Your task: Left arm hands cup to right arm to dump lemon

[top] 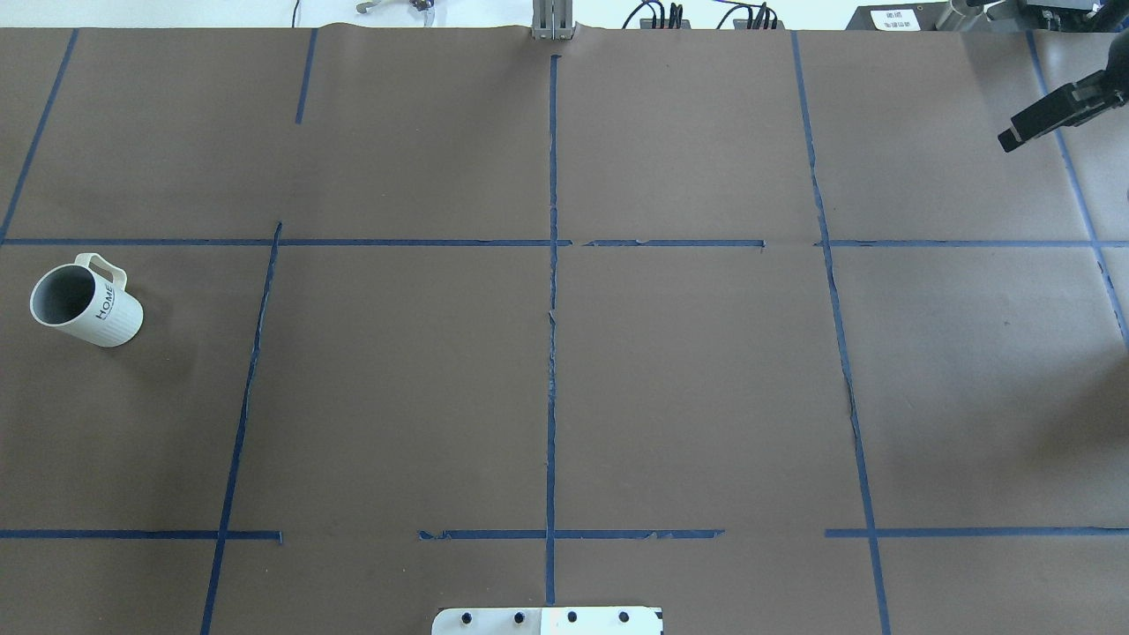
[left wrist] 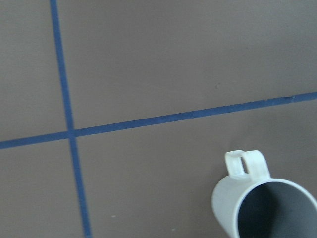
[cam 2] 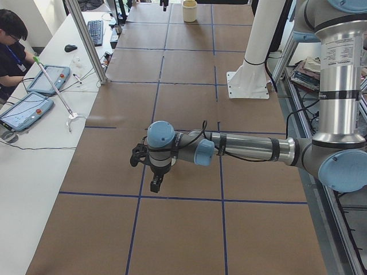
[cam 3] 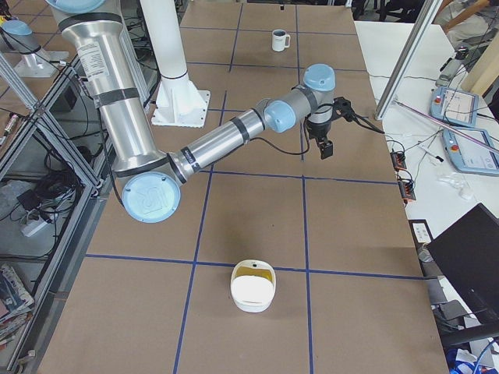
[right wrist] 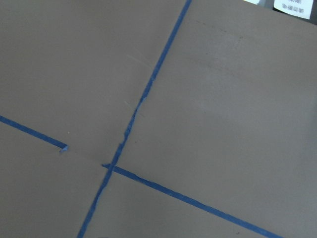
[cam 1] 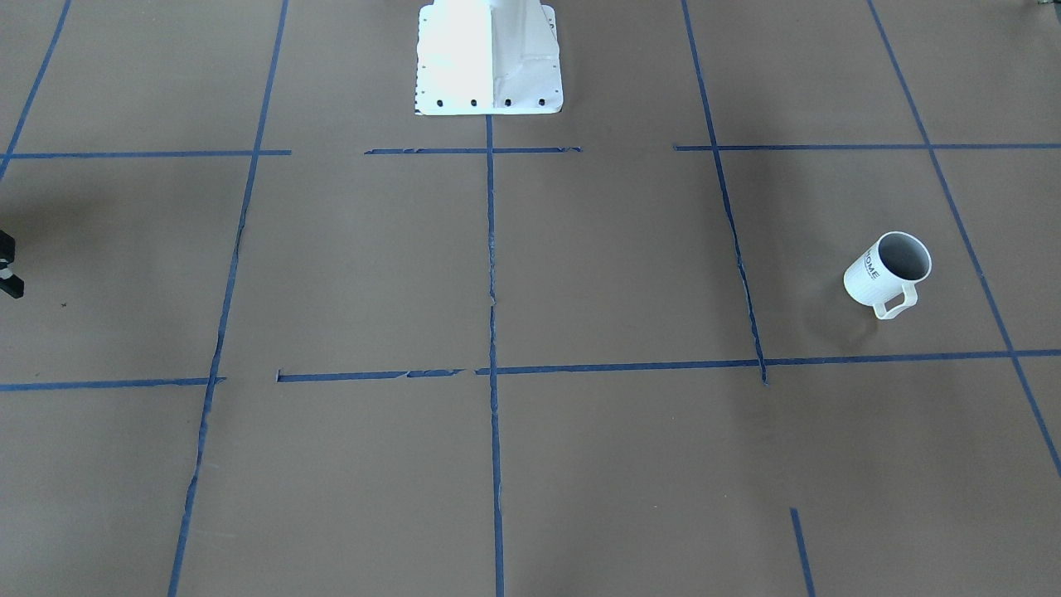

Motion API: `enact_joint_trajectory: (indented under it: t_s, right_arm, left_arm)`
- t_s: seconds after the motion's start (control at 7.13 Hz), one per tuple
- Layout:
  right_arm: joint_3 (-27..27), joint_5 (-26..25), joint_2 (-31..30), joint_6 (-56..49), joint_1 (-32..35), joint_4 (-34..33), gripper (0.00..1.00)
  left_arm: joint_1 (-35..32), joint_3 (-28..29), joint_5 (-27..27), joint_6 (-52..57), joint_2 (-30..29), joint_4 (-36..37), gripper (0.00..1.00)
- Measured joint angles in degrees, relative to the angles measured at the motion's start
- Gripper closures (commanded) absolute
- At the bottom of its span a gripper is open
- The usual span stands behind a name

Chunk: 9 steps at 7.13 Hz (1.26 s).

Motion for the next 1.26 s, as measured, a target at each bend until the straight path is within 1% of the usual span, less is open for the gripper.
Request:
enact_joint_trajectory:
  t_s: [0.14, 0.28, 0.42, 0.56, 0.7, 0.84, 0.98, 1.12, 1.26]
  right_arm:
    - [-0.02, -0.1, -2.07, -0.75, 1.16, -4.34, 0.0]
    - [-0.06, -0.12, -3.75, -2.97, 3.09, -10.2, 0.0]
    - [0.04, -0.66, -5.71, -8.58, 5.97, -15.54, 0.0]
    - [0.28, -1.44, -8.63, -17.04, 9.42, -18.12, 0.0]
    - [0.34, -1.9, -12.56, -25.74, 12.41, -18.45, 0.0]
    - [0.24, -2.1, -16.75, -30.95, 14.14, -16.62, 0.0]
    - [0.09, -2.04, -20.48, -32.76, 14.83, -12.75, 0.0]
    - [0.18, -1.86, -23.13, -32.42, 15.08, -8.98, 0.0]
    - [0.34, -1.59, -24.41, -30.68, 15.15, -6.66, 0.0]
  left_arm:
    - [-0.96, 0.64, -0.2, 1.64, 1.49, 1.8, 0.0]
    - [-1.34, 0.37, -0.33, 2.37, 3.25, 1.69, 0.0]
    - [-1.4, -0.91, -0.27, 2.44, 4.4, 1.17, 0.0]
    - [-1.27, -2.07, -0.1, 2.17, 4.62, 1.18, 0.0]
    - [-1.15, -2.8, -0.09, 1.96, 4.58, 1.23, 0.0]
    - [-1.12, -3.2, -0.19, 1.94, 4.76, 1.32, 0.0]
    - [-1.12, -3.12, -0.25, 2.02, 5.14, 1.44, 0.0]
    - [-1.12, -2.94, -0.21, 2.02, 5.23, 1.56, 0.0]
    - [-1.09, -3.02, -0.19, 1.93, 5.1, 1.98, 0.0]
